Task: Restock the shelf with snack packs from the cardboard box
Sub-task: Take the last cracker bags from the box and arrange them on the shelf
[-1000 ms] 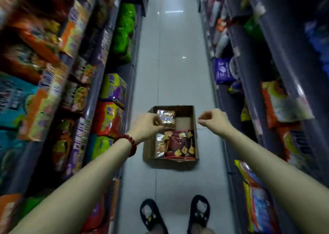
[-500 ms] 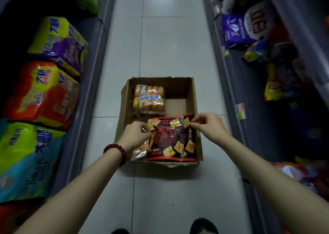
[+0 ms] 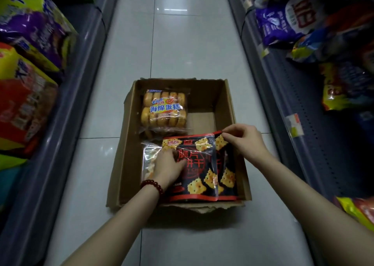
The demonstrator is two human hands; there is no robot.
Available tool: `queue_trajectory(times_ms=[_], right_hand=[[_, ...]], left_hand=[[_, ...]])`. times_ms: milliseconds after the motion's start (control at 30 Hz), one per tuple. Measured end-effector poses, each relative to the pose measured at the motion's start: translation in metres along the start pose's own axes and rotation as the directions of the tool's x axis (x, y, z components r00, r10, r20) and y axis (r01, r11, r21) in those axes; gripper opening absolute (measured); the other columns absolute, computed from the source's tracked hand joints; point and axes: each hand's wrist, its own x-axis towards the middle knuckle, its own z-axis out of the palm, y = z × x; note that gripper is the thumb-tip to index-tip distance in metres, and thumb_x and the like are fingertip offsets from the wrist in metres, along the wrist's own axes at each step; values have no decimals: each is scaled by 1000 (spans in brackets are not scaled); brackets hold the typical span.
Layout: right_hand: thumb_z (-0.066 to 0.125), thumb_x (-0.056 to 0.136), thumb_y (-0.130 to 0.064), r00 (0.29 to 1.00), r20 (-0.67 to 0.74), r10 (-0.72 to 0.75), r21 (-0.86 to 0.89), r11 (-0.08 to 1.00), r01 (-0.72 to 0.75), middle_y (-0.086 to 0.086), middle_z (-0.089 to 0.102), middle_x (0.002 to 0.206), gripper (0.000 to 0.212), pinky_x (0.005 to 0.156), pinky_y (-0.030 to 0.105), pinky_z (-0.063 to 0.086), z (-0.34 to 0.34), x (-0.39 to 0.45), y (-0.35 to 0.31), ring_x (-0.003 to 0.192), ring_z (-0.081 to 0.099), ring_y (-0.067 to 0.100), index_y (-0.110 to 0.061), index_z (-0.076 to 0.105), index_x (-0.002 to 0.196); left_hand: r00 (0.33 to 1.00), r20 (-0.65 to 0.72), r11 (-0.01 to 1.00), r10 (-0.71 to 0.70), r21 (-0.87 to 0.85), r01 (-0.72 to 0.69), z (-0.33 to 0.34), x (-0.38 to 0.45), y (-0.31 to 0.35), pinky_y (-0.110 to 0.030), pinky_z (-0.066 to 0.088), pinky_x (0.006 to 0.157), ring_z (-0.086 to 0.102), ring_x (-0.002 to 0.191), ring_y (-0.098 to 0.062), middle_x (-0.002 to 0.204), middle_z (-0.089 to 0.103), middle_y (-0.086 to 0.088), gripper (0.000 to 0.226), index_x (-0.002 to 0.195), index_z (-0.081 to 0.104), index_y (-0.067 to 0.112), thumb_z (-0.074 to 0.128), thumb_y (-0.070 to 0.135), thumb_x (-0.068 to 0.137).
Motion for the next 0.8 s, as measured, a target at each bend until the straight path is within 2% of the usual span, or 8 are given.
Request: queue_trajectory(times_ms=[67, 167, 233, 333, 600, 800], right_hand=[[65, 87, -25, 1000, 7, 5, 32, 999, -5, -3, 69, 94, 14, 79, 29, 55, -2, -1, 4, 92, 63, 12, -17, 71, 97], [66, 87, -24, 1000, 2, 6, 83, 997, -6, -2, 70, 92, 12, 78, 31, 56, -6, 3, 10, 91, 65, 13, -17, 71, 95], [66, 86, -23, 1000, 4, 3, 109, 994, -3, -1, 70, 91, 11, 78, 31, 57, -7, 4, 14, 91, 66, 13, -17, 71, 94], [67, 86, -23, 1000, -4, 4, 161, 987, -4, 0, 71, 91, 11, 79, 33, 57, -5, 3, 18, 91, 66, 15, -17, 71, 93], [65, 87, -22, 1000, 0, -10, 197, 980, 10, 0, 70, 90, 12, 76, 28, 57, -5, 1, 21, 88, 66, 12, -15, 71, 95], [66, 87, -19, 1000, 2, -21, 217, 976, 20, 1, 70, 87, 9, 72, 27, 56, -6, -1, 20, 86, 66, 13, -15, 71, 92]], left_hand=[[1000, -20, 1000, 8, 11, -8, 15, -1, 8, -41, 46, 101, 51, 118, -25, 129, 52, -7, 43, 120, 55, 15, 67, 36, 84], [1000, 4, 996, 23, 82, -23, 35, -4, 22, -48, 29, 114, 22, 140, -31, 152, 24, -8, 77, 142, 34, 18, 66, 50, 80], [999, 30, 992, 18, 121, -21, 46, -7, 31, -56, 16, 117, 3, 146, -34, 159, 6, -8, 97, 150, 17, 20, 65, 60, 76], [997, 75, 988, 5, 155, -17, 61, -6, 34, -61, 0, 115, -15, 145, -36, 160, -11, -9, 114, 153, 2, 24, 64, 70, 69], [998, 61, 952, 32, 302, -49, 72, -6, 20, -60, -12, 111, -31, 139, -39, 155, -30, -11, 131, 150, -16, 27, 66, 75, 60], [999, 32, 938, 22, 346, -32, 55, -5, 8, -60, -13, 112, -30, 139, -41, 155, -30, -14, 127, 150, -17, 23, 66, 70, 66]])
